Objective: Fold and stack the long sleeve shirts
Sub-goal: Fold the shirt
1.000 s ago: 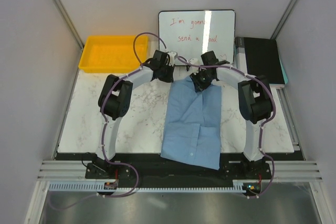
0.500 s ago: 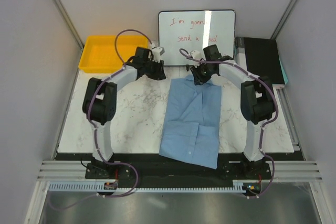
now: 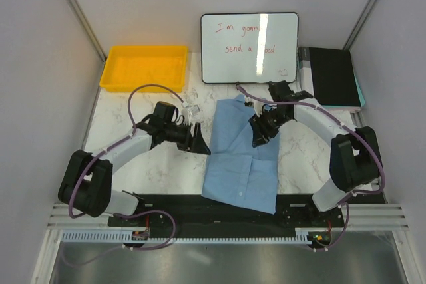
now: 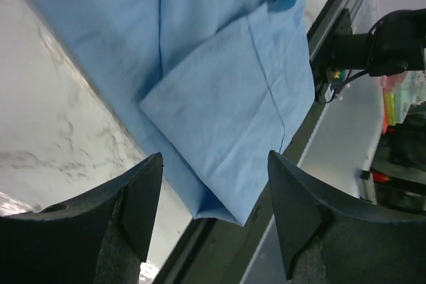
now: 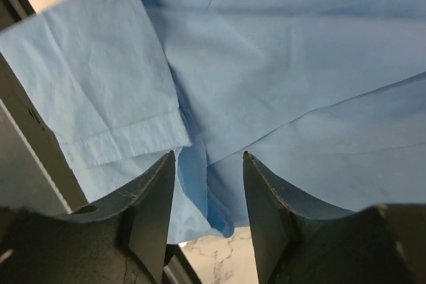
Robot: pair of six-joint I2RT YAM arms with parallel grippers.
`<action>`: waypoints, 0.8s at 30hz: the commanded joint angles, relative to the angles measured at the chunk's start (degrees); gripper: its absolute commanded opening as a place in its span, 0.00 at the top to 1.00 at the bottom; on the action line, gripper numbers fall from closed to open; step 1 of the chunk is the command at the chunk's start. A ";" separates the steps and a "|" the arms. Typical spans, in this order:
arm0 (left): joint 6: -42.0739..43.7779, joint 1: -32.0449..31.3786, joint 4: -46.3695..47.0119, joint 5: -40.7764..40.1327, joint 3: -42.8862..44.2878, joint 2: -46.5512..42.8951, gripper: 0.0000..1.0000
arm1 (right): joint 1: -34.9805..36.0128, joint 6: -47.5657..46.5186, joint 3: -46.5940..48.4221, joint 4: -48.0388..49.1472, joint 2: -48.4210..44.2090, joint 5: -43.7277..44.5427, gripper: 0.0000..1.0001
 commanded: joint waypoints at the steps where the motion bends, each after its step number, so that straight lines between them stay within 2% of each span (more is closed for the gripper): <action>1: -9.30 -2.71 3.02 1.51 -5.25 0.93 0.29 | 2.26 -4.69 -3.01 -4.56 3.39 1.39 0.46; 4: -12.64 -3.25 9.43 1.07 -6.05 3.30 0.37 | 2.35 -3.48 -3.19 0.00 6.90 6.92 0.50; 8: -13.09 -2.72 12.26 -0.51 -0.71 9.10 0.46 | 2.35 -1.89 -0.12 6.85 15.77 11.50 0.56; 13: -11.08 0.00 12.43 -2.88 3.08 14.72 0.47 | 2.35 -0.57 8.84 8.88 24.91 13.70 0.61; 15: -9.66 0.09 12.43 -4.89 6.59 17.18 0.47 | 2.35 -0.05 11.74 9.24 26.33 14.23 0.61; 19: -9.57 0.62 9.89 -5.61 18.96 28.07 0.51 | 2.26 2.41 15.18 9.94 29.57 15.46 0.62; 24: -9.66 2.64 3.12 -8.23 28.92 39.16 0.57 | 1.74 5.23 18.51 11.17 30.73 16.16 0.61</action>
